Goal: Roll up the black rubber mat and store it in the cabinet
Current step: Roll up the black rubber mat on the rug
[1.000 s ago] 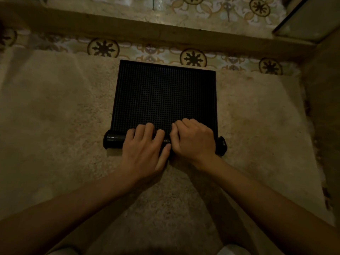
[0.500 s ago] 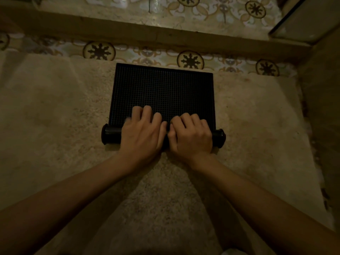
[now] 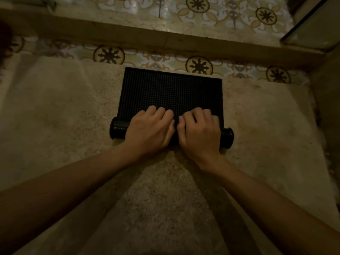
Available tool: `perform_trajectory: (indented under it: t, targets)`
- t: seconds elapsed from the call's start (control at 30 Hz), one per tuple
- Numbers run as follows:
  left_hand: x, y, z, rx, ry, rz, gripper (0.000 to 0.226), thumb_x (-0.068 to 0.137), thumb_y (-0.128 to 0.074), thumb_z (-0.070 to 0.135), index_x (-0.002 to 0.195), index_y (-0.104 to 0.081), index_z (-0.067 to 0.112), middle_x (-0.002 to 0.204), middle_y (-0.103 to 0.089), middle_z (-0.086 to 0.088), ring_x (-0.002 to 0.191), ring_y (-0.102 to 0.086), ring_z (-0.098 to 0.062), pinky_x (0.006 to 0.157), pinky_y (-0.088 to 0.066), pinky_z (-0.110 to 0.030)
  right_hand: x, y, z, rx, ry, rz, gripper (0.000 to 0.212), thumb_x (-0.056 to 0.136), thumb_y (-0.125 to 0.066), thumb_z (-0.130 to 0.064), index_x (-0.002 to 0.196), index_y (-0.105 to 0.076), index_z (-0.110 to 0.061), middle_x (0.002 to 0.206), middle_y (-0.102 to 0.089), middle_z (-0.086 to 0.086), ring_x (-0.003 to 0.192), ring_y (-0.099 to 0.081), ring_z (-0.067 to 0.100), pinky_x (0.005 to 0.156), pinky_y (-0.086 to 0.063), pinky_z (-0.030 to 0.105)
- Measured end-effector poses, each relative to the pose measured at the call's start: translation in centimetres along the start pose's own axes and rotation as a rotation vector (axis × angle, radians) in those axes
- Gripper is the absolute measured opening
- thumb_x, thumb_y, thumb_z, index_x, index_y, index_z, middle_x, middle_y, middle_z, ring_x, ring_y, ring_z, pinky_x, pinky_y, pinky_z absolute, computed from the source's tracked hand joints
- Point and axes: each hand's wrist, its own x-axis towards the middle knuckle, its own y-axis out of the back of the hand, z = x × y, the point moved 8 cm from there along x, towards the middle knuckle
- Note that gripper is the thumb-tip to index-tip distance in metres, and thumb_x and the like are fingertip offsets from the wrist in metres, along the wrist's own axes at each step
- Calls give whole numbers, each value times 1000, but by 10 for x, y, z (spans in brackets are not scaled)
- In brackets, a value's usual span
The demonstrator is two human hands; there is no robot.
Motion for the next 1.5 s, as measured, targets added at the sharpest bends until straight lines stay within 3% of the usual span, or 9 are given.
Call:
perform_trajectory:
  t: [0.17, 0.37, 0.57, 0.77, 1.0, 1.13, 1.27, 1.4, 1.5]
  targets:
    - [16, 4, -9, -100, 73, 2, 35, 100, -30, 37, 83, -53, 16, 79, -58, -5, 67, -54, -22, 46, -35, -31, -1, -8, -1, -40, 20, -16, 29, 99, -42, -32, 95, -60, -9, 92, -60, 13, 82, -52, 32, 70, -35, 44]
    - [8, 7, -13, 49, 240, 38, 35, 101, -33, 39, 97, -55, 11, 97, -57, -14, 89, -48, -34, 66, -33, -43, 29, -12, 4, 4, 25, -98, 34, 97, -37, -33, 84, -61, -11, 80, -63, 10, 73, -56, 29, 62, -33, 37]
    - [21, 1, -17, 56, 76, 57, 37, 104, -28, 40, 96, -51, 12, 91, -56, -14, 80, -49, -31, 59, -30, -38, 43, -7, 10, 73, -8, -47, 27, 99, -44, -30, 82, -57, -13, 75, -59, 5, 70, -53, 24, 56, -29, 33]
    - [38, 3, -23, 18, 60, 81, 39, 103, -29, 37, 87, -55, 13, 88, -56, -11, 69, -49, -25, 49, -22, -31, 34, -8, 3, -7, 17, 28, 28, 101, -43, -29, 93, -61, -8, 89, -60, 13, 80, -53, 31, 68, -38, 43]
    - [27, 1, -34, 66, 146, 109, 38, 101, -32, 41, 104, -53, 9, 101, -54, -17, 90, -47, -34, 74, -35, -45, 76, -21, 16, 80, -53, -80, 29, 100, -42, -33, 75, -50, -20, 68, -46, -5, 62, -51, 19, 54, -30, 32]
    - [34, -3, -36, 90, -4, 129, 40, 102, -33, 43, 100, -51, 6, 94, -54, -16, 83, -47, -33, 67, -35, -44, 75, -17, 17, 89, -23, -39, 30, 100, -44, -38, 83, -57, -17, 76, -51, -2, 71, -51, 18, 56, -36, 34]
    - [56, -1, -44, 47, -21, 127, 34, 100, -36, 38, 88, -50, 10, 84, -56, -13, 75, -50, -29, 55, -30, -35, 60, -20, 12, -6, -50, 16, 33, 102, -41, -35, 98, -62, -9, 93, -60, 12, 84, -53, 29, 70, -38, 40]
    - [63, 1, -50, -1, 47, 147, 36, 100, -36, 38, 82, -53, 13, 81, -56, -8, 72, -49, -22, 55, -25, -32, 76, -27, 15, -28, -59, -20, 33, 99, -39, -33, 91, -61, -10, 88, -61, 12, 78, -54, 30, 63, -38, 41]
    - [63, 0, -49, -8, 102, 153, 37, 103, -34, 35, 86, -57, 11, 94, -55, -11, 78, -49, -24, 60, -29, -35, 92, -31, 21, 0, -71, -49, 37, 98, -35, -35, 86, -62, -12, 85, -61, 9, 74, -55, 27, 56, -34, 35]
